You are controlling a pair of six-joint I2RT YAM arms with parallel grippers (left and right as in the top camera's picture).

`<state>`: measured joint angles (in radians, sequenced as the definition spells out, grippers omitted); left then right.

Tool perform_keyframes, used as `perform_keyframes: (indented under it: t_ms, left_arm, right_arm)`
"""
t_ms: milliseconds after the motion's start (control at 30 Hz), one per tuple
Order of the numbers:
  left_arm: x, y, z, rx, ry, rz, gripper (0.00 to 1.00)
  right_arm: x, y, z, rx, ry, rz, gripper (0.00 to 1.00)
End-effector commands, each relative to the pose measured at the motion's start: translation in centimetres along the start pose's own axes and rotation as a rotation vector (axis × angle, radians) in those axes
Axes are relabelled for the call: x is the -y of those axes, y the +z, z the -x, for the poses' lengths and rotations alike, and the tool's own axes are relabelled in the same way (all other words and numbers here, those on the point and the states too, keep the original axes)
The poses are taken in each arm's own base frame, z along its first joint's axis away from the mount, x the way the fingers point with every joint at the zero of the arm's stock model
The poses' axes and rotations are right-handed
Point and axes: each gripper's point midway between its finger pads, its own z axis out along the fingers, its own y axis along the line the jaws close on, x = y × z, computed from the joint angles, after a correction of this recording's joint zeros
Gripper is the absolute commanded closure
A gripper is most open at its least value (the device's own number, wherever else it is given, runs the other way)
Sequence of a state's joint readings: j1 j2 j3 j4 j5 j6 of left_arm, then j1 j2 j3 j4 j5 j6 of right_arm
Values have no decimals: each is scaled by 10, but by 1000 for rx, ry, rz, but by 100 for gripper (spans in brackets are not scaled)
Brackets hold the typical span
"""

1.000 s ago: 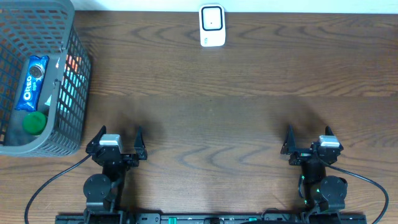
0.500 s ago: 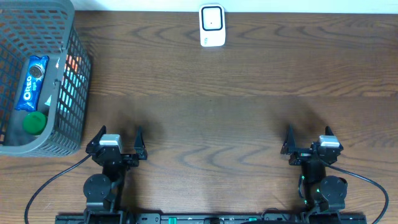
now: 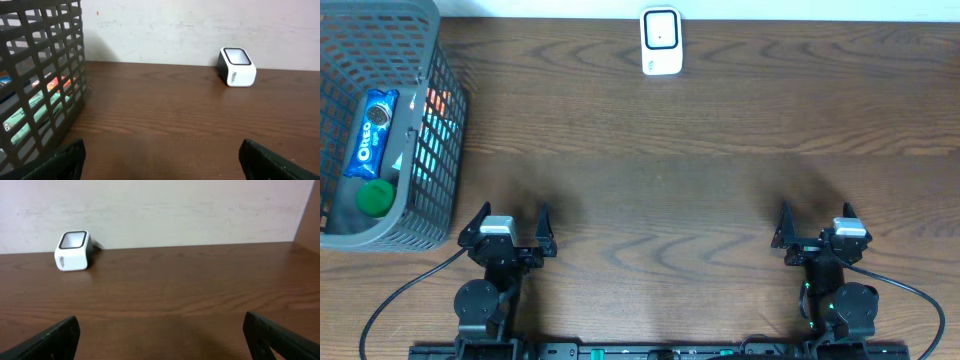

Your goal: Scan the item barcode

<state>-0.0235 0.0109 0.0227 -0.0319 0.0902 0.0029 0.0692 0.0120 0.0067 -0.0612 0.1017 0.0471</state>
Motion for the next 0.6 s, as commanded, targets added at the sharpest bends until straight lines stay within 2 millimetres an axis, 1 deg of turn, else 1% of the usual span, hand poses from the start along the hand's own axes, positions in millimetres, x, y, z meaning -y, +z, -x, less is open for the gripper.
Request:
perform_keyframes:
  t_ms: [0,100,233,267,400,467,500,567]
  left_arm:
    - [0,1,-15,-41,-9,-5,2]
    - [2,1,-14,-42,-10,-13,2]
    - [20,-2,-7,-33,-11,-115,2]
    - [22,-2,-6,-31,-10,-126,2]
    - [22,-4,0,-48,-12,-126,2]
    - [23,-6,6,-65,-14,-124,2]
    - [23,-8,15,-92,-17,-122,2]
    - [23,-10,24,-138,-24,-115,2]
  right_arm:
    - [1,0,-1,-4,-11,-2,1]
    - [1,0,-1,-4,-11,-2,1]
    - [1,0,-1,-4,-12,-2,1]
    - [1,0,-1,-4,-11,-2,1]
    - [1,0,-1,-4,-11,-2,1]
    - [1,0,-1,-4,-11,-2,1]
    - [1,0,-1,-4,-11,-2,1]
    - [1,0,-1,-4,-12,-2,1]
